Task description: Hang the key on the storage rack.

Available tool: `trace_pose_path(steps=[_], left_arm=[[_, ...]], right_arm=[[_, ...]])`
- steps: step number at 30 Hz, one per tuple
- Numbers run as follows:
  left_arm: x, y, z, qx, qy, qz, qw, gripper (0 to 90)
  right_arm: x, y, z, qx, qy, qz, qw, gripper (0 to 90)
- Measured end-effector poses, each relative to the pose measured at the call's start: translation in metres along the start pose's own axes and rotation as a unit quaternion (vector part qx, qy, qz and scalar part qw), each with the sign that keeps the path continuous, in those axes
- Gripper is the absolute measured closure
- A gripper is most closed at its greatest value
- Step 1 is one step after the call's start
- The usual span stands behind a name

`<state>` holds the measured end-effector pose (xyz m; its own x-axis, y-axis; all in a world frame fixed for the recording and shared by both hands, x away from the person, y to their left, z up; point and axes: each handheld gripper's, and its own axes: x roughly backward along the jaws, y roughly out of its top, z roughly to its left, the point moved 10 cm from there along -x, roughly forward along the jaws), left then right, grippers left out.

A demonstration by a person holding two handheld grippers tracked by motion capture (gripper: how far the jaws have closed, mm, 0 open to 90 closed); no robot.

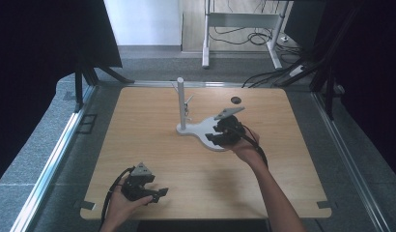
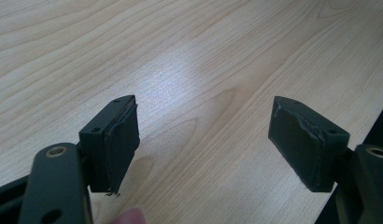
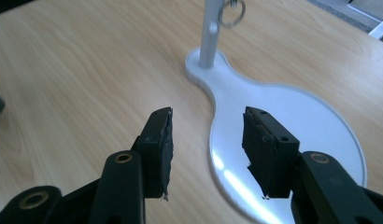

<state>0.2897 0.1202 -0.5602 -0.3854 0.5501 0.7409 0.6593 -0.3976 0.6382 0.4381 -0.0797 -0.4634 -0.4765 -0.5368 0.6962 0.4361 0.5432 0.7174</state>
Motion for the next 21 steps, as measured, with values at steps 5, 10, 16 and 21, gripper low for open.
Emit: trace_pose_path(steps=[5,10,16,21], left_arm=[[-0.001,-0.001,0.000,0.000,0.002,0.005,1.0000,24.8],[-0.002,-0.001,-0.001,-0.001,0.004,0.006,1.0000,24.7],[-0.004,-0.002,0.000,0.000,0.007,0.010,0.9999,24.6],[-0.004,-0.002,0.000,0.001,0.009,0.009,0.9999,24.6]], right_arm=[[0.016,-0.033,0.005,-0.014,0.001,-0.016,0.9998,52.0],[0.029,-0.063,0.016,-0.027,0.010,-0.042,0.9987,51.3],[0.032,-0.091,0.023,-0.032,0.006,-0.049,0.9983,48.7],[0.032,-0.096,0.019,-0.033,0.002,-0.045,0.9985,46.5]])
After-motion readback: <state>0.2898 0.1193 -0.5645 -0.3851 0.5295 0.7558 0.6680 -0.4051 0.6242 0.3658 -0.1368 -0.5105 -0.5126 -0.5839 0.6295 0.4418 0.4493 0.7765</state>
